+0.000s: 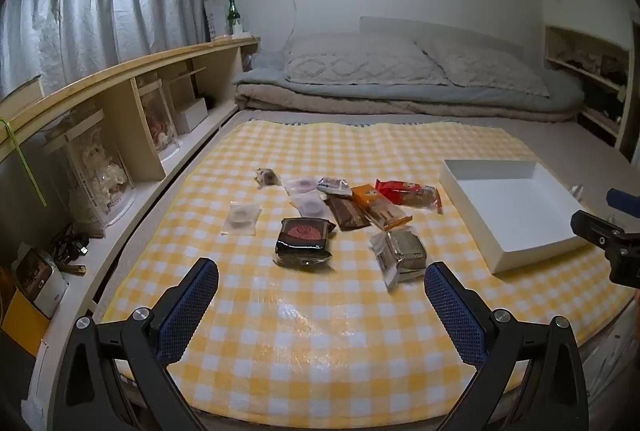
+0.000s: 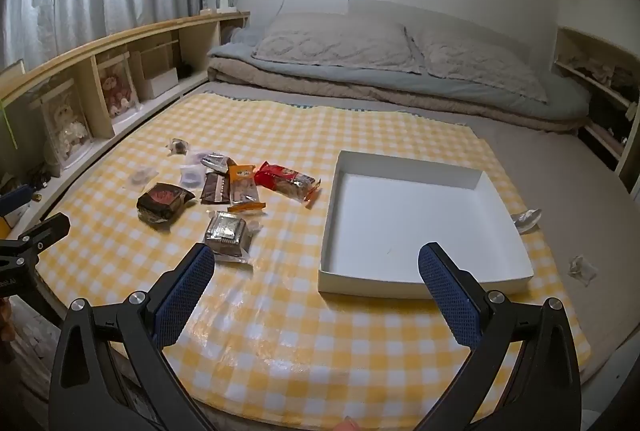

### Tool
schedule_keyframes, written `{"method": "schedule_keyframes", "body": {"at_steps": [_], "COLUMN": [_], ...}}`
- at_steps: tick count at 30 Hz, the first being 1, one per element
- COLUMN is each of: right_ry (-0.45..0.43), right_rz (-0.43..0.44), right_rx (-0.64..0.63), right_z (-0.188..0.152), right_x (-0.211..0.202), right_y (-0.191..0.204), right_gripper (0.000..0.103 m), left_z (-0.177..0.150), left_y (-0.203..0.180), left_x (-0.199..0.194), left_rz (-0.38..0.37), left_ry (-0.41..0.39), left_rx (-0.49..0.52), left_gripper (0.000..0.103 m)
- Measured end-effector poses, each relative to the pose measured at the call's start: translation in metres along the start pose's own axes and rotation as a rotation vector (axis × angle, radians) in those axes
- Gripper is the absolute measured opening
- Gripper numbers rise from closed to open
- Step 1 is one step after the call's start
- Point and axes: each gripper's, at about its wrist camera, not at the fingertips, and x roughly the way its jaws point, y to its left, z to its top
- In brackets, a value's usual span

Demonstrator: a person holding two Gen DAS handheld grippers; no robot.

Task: Organize snacks

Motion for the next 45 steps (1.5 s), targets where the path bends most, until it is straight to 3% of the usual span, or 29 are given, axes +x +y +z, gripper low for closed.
{"method": "schedule_keyframes", "body": {"at_steps": [13, 15, 45], "right_ry": [-0.002, -0.007, -0.015], "right_rz": [-0.001, -0.004, -0.014], "right_rx": [-0.003, -0.003, -0.013], "right_z": [-0.004, -0.005, 0.000], "right_x": [-0.001, -0.004, -0.004], "right_y": [0.006, 0.007, 0.006], "right_gripper": [0.103, 0.103, 0.103], "left_z": [0.016, 0.001, 0.001], "left_y": [-0.003, -0.003, -0.005], "left_x": [-0.002, -0.003, -0.005], "left_rz": [-0.002, -0.008, -0.006], "left_ry": [-0.001, -0.015, -0.028], "left_rx": [0.010, 0.015, 0.015], "left_gripper": [0.103, 0.103, 0.103]}}
